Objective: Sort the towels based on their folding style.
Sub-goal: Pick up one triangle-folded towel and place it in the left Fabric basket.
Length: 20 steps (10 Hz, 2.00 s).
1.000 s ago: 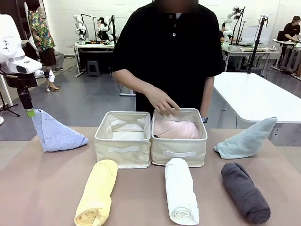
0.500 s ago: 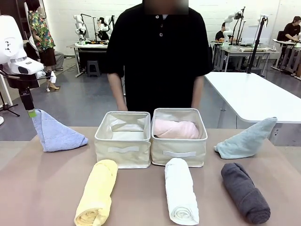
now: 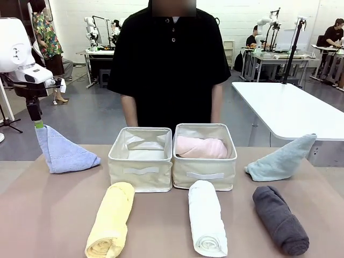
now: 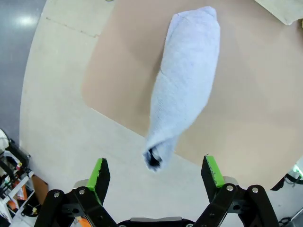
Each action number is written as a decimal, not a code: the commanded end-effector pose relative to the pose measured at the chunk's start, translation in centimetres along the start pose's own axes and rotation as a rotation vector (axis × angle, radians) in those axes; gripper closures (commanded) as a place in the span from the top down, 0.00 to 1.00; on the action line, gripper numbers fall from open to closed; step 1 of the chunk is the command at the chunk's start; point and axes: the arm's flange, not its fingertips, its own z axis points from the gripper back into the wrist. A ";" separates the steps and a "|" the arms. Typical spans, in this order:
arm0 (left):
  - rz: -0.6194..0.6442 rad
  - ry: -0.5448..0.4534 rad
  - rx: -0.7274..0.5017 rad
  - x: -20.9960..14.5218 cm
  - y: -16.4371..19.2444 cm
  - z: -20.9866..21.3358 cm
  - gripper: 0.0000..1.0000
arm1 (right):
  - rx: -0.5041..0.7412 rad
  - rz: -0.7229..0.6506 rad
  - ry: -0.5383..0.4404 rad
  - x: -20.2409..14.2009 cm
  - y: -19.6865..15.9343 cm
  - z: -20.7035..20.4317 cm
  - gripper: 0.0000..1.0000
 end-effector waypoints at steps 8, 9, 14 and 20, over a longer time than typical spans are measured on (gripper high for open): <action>0.010 0.096 -0.227 1.2 5.1 -4.8 1.00 | 0.025 -0.006 -0.018 0.2 0.2 0.0 1.00; 0.012 0.100 -0.245 1.3 5.1 -5.3 1.00 | 0.025 -0.006 -0.018 0.2 0.2 0.0 1.00; 0.010 0.088 -0.237 1.1 5.0 -6.5 0.41 | 0.025 -0.006 -0.018 0.2 0.2 0.0 1.00; 0.030 0.096 -0.260 1.1 5.5 -6.5 0.00 | 0.025 -0.006 -0.018 0.2 0.2 0.0 1.00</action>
